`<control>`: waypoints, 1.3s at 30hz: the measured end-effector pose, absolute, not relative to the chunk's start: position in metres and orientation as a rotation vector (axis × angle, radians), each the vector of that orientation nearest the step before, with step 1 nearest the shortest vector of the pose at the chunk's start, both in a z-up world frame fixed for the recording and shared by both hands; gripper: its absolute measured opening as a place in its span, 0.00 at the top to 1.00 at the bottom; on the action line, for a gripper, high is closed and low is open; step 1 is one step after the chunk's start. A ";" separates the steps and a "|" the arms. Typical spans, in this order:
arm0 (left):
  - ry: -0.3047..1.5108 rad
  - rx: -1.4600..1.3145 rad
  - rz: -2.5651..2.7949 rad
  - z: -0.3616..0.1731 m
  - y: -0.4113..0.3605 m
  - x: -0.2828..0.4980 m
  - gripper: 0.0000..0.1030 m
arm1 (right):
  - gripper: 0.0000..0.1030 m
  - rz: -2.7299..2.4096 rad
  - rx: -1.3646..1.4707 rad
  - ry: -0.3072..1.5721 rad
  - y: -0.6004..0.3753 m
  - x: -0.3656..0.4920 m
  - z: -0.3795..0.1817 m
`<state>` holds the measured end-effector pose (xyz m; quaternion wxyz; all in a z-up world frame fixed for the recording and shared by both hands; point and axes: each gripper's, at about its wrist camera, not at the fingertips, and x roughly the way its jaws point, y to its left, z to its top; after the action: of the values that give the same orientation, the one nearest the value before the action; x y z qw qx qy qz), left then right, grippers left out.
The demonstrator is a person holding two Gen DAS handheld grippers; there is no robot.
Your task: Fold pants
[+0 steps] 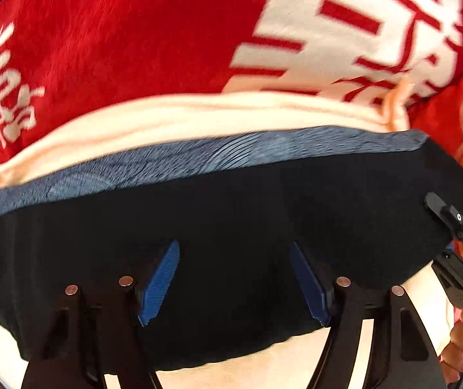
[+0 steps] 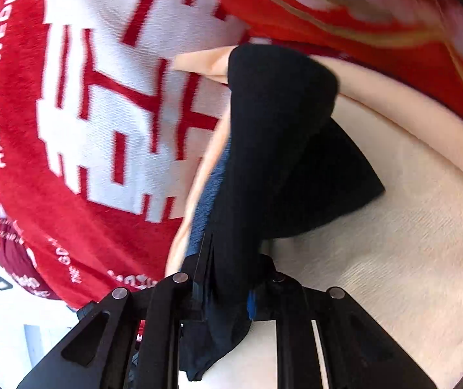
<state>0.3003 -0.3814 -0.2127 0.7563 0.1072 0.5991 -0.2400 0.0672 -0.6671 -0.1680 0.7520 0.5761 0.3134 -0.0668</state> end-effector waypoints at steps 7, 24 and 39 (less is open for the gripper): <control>1.243 0.281 -0.507 -0.236 -0.402 0.281 0.29 | 0.83 -0.105 1.014 0.756 -0.635 0.090 -0.126; 1.282 0.163 -0.518 -0.190 -0.277 0.346 0.25 | 0.82 -0.172 0.245 0.951 -0.459 0.166 -0.062; 1.328 0.116 -0.246 -0.188 -0.076 0.416 0.11 | 0.43 -0.093 -0.123 1.199 -0.268 0.184 -0.150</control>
<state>0.4160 -0.0764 -0.1877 0.7789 0.0535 0.6144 -0.1136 0.1845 -0.2680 -0.1504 0.8228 -0.0580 0.5637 -0.0436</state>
